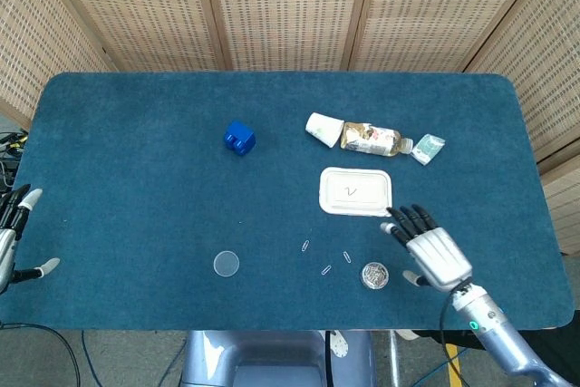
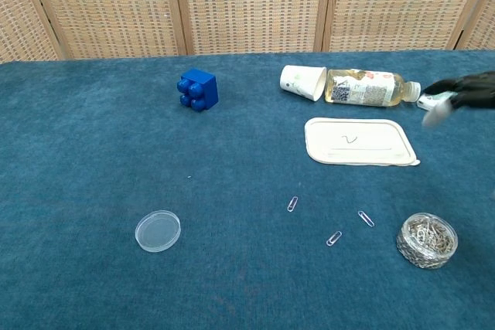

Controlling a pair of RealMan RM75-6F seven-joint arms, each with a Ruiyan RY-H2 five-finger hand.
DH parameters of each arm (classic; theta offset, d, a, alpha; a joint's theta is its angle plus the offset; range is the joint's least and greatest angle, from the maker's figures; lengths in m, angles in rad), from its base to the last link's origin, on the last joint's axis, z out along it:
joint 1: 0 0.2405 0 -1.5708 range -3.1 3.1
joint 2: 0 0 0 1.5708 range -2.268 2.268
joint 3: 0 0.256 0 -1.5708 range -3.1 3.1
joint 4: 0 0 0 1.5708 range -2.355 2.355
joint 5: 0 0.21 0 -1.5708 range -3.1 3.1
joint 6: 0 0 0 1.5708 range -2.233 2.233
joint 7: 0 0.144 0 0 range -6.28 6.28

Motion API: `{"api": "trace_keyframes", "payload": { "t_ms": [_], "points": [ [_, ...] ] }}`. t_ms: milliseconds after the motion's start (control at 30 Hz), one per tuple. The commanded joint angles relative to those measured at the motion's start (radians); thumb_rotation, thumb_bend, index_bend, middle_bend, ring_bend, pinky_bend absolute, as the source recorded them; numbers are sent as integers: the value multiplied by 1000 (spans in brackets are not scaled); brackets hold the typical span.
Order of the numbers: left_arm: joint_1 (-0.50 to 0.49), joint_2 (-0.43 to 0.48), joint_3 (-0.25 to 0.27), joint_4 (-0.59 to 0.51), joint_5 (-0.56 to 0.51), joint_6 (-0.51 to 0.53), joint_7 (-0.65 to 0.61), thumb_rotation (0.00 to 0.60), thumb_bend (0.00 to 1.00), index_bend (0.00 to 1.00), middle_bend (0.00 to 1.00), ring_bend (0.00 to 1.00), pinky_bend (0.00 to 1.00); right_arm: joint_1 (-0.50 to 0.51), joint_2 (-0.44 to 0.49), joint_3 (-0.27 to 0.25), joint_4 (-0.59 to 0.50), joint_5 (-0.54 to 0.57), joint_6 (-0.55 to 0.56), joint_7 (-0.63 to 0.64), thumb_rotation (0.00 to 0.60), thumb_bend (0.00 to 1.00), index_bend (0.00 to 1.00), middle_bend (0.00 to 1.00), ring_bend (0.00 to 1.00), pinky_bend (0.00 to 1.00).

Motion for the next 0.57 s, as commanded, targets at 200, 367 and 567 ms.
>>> {"api": "trace_keyframes", "payload": {
  "t_ms": [200, 367, 567],
  "points": [
    [12, 0, 6, -5, 28, 27, 1, 600, 13, 0, 0, 0, 0, -185, -59, 9, 270, -17, 240, 155, 600, 0, 0, 0, 0, 0],
    [24, 3, 14, -13, 42, 45, 3, 600, 13, 0, 0, 0, 0, -238, -107, 40, 354, 10, 312, 132, 600, 0, 0, 0, 0, 0],
    [33, 10, 19, -26, 52, 56, 8, 600, 13, 0, 0, 0, 0, -266, -95, 57, 342, 17, 328, 144, 600, 0, 0, 0, 0, 0]
  ]
}}
